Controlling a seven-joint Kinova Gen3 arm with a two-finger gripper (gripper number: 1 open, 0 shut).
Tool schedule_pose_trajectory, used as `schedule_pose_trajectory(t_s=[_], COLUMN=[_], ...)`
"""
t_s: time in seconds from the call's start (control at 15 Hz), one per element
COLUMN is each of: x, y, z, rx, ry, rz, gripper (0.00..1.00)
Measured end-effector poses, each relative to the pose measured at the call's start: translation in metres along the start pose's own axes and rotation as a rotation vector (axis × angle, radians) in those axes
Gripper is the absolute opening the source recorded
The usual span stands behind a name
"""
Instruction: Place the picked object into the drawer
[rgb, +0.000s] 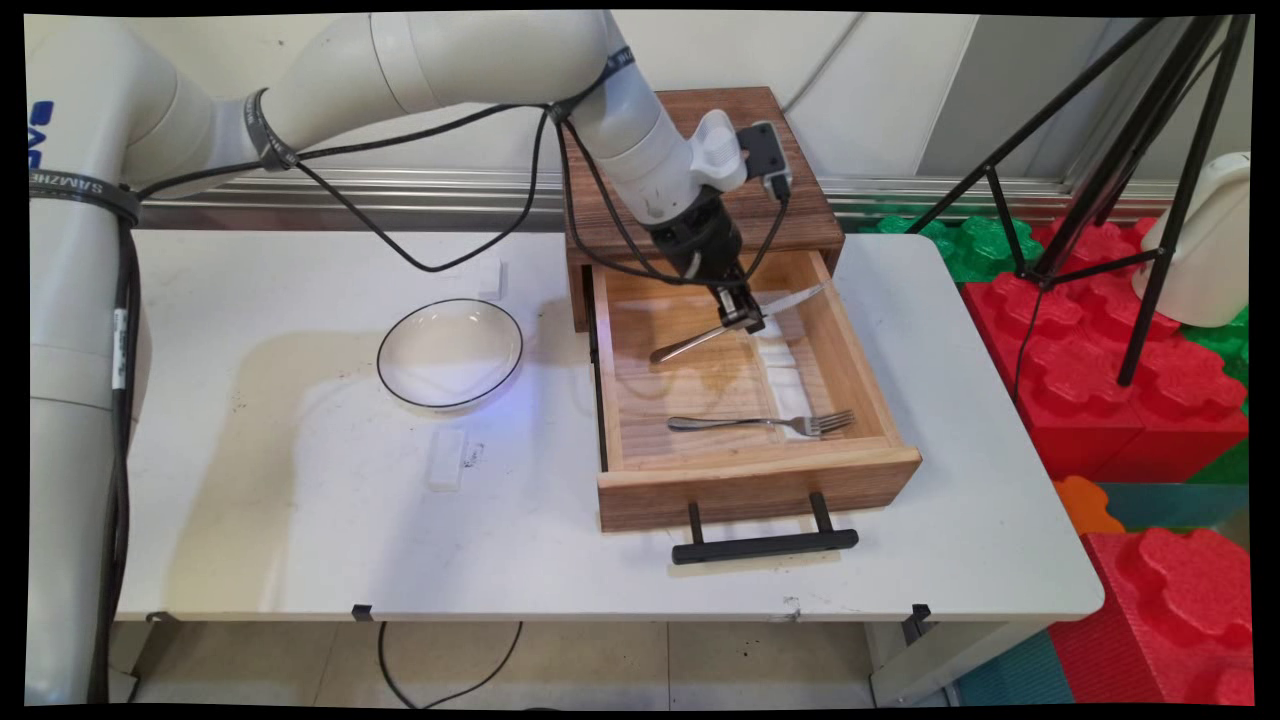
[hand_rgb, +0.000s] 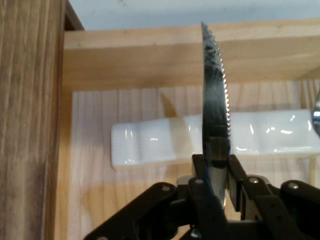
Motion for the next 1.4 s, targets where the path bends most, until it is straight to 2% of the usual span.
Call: schedule_pose_trajectory(t_s=[0.47,1.0,1.07,1.4], x=[-0.014,-0.023,-0.023,-0.024], y=[-0.002,-0.004,-0.004,-0.005], z=[0.015,0.023,0.025,0.028], rx=[-0.001,0.013,0.014,0.030], ry=[-0.033,-0.040,-0.040,-0.030], rz=[0.005,-0.013,-0.017,-0.032], gripper=[0.00,0.00,1.00,1.00])
